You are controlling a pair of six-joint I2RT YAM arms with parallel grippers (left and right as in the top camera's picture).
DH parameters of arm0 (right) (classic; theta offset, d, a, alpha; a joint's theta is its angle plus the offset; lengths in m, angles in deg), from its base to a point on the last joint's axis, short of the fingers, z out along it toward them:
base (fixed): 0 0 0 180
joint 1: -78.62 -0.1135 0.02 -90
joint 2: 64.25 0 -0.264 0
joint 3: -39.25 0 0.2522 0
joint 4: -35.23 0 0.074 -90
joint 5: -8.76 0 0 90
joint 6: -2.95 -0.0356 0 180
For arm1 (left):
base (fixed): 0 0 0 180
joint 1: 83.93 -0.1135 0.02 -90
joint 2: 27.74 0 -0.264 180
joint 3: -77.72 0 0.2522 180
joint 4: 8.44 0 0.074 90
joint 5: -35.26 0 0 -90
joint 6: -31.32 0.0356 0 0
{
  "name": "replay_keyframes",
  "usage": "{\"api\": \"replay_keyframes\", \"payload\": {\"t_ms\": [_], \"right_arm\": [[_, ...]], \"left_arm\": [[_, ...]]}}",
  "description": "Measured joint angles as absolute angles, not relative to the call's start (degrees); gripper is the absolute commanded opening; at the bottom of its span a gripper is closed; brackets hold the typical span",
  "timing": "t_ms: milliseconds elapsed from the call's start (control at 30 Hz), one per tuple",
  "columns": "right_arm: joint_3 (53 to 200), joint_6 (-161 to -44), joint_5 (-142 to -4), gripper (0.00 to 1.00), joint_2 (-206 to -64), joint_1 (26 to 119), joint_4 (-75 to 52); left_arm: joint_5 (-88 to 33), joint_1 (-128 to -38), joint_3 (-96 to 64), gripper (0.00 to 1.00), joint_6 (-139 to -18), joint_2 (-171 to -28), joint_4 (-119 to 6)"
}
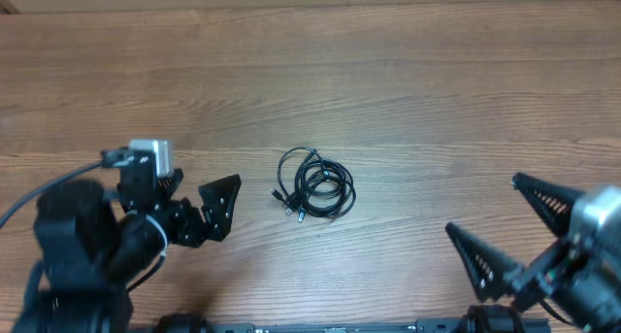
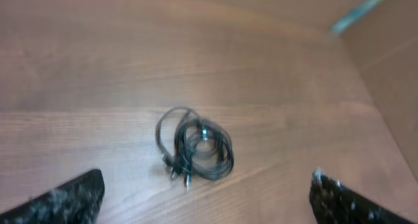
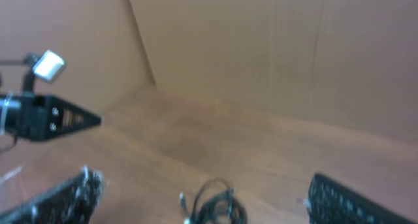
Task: Untangle cables
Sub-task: 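Move both grippers inward toward the tangled black cable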
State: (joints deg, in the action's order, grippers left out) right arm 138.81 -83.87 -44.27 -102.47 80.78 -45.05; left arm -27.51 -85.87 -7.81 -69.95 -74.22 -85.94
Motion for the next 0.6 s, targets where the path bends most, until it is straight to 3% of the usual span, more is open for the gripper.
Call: {"api": "replay_keyframes", "payload": {"t_ms": [133, 333, 433, 600], "right_arm": [[148.7, -82.4, -42.7, 1.0, -113.5, 80.8, -56.3], [149.7, -82.5, -33.3, 1.0, -123.3, 80.8, -66.7], [149.7, -82.4, -29.0, 0.83, -127.9, 80.8, -71.9], [146.3, -83.0, -31.2, 0.8, -133.1, 78.5, -75.2]], "left_arm": [[-25.5, -85.9, -9.8, 0.99, -68.7, -81.2, -90.6], [-18.3, -85.9, -9.9, 0.99, -68.5, -88.5, -92.4], [-16.1, -85.9, -10.0, 1.0, -68.6, -91.6, -96.2], [-15.3, -85.0, -9.9, 1.0, -68.5, -99.1, -100.3]]}}
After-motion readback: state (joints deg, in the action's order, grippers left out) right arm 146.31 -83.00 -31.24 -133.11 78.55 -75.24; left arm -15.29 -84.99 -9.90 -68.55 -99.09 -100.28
